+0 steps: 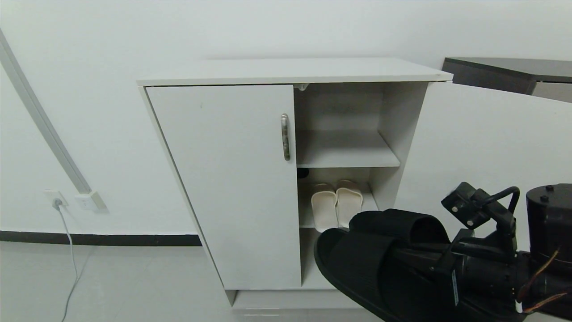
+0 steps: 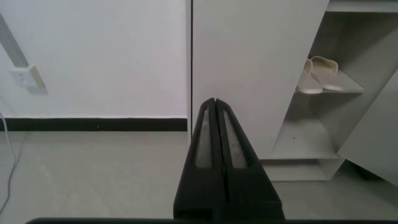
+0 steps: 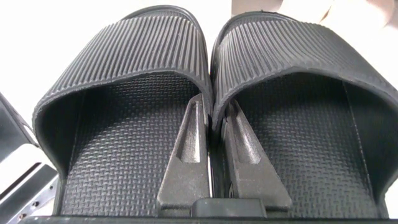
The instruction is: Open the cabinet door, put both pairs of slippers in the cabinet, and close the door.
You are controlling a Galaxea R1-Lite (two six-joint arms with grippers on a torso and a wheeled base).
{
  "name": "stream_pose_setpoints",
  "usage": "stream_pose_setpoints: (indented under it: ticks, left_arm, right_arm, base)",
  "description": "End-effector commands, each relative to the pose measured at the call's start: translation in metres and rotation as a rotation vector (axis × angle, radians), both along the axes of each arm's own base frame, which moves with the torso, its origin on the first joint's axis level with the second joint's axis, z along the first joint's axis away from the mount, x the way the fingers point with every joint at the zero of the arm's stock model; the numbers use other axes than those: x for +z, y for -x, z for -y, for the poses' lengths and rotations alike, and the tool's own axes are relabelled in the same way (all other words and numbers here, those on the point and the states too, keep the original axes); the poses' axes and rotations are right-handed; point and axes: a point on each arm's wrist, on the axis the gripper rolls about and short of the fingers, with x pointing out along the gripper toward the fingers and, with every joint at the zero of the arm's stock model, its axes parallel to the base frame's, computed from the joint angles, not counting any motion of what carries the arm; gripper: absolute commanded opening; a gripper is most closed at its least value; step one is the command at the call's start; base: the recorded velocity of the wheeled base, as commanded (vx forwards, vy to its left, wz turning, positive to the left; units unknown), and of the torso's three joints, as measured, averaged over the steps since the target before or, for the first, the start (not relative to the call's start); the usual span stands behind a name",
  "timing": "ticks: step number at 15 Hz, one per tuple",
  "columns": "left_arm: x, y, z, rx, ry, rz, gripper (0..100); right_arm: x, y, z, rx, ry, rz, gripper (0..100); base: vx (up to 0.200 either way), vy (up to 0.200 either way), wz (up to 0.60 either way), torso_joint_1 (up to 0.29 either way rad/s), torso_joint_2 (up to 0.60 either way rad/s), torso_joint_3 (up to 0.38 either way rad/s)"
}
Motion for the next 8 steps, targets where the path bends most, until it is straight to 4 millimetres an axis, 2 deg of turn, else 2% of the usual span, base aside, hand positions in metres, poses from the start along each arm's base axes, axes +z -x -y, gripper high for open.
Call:
stream_pose_setpoints:
  ticks: [1, 4, 6, 8]
  left_arm:
    - [0.0, -0.0001, 0.0, 0.0, 0.001, -0.001, 0]
    - [0.0, -0.0001, 0.0, 0.0, 0.001, -0.001, 0]
    - [0.0, -0.0001, 0.0, 0.0, 0.001, -0.001, 0]
    - [0.0, -0.0001, 0.0, 0.0, 0.001, -0.001, 0]
  right_arm:
    - [-0.0009, 0.0002, -0.0002, 0.003, 0.002, -0.003, 0]
    - [-0.0023, 0.0009, 0.0, 0.009, 0.012, 0.005, 0]
    - [-0.0039, 0.0013, -0.0006, 0.016, 0.021, 0.007, 0]
    - [-0.0039, 0.0013, -0.0006, 0.017, 0.02, 0.007, 0]
  base:
    - [0.0, 0.0, 0.0, 0.0, 0.0, 0.0]
    - [0.0, 0.0, 0.0, -0.005, 0.08, 0.078]
    - [0.0, 0.0, -0.6, 0.0, 0.06, 0.032]
    - [0.0, 0.0, 0.0, -0.006, 0.04, 0.021]
